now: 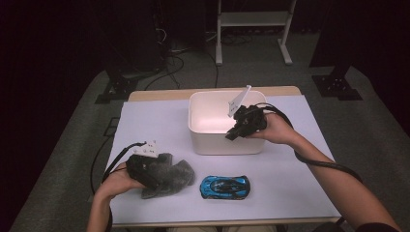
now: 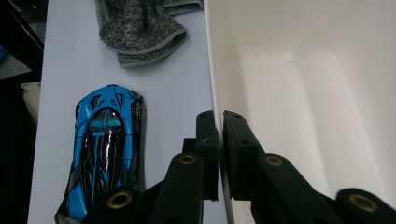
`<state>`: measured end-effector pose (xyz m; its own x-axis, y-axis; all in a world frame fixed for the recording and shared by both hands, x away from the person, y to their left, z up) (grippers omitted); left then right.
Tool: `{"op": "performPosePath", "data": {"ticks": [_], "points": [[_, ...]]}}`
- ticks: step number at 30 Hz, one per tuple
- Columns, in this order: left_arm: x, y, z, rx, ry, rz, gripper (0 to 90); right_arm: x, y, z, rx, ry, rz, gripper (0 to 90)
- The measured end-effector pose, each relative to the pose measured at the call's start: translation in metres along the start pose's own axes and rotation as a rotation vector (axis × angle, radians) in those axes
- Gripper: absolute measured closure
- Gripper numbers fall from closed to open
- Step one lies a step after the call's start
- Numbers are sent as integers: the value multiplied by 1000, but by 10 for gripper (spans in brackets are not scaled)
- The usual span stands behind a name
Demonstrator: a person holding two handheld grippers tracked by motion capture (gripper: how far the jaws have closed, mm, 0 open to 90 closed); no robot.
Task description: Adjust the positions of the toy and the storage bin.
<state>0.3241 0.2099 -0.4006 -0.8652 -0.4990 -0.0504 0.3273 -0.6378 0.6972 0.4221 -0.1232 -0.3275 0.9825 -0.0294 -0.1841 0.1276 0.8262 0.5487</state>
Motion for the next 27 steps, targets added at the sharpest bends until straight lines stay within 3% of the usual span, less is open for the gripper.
{"op": "performPosePath", "data": {"ticks": [19,22,27], "points": [[-1,-1,1,2,-2,3,89,-7,-1,-1,-17,34,47,857],[-1,0,1,5,-1,2,90,-7,-1,2,-2,59,18,775],[0,0,1,7,0,5,89,-13,-1,7,30,34,17,638]]}}
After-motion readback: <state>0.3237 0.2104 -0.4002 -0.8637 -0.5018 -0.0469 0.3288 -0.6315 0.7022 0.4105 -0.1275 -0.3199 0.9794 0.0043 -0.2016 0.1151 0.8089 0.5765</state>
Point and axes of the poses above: each handheld gripper's, and its own axes: z roughly backward along the jaws, y roughly out of its top, x roughly to its right, the point moved 1 cm from there along -z, roughly forward along the jaws, and after that the axes turned 11 degrees about y, right-handed, at the moved point
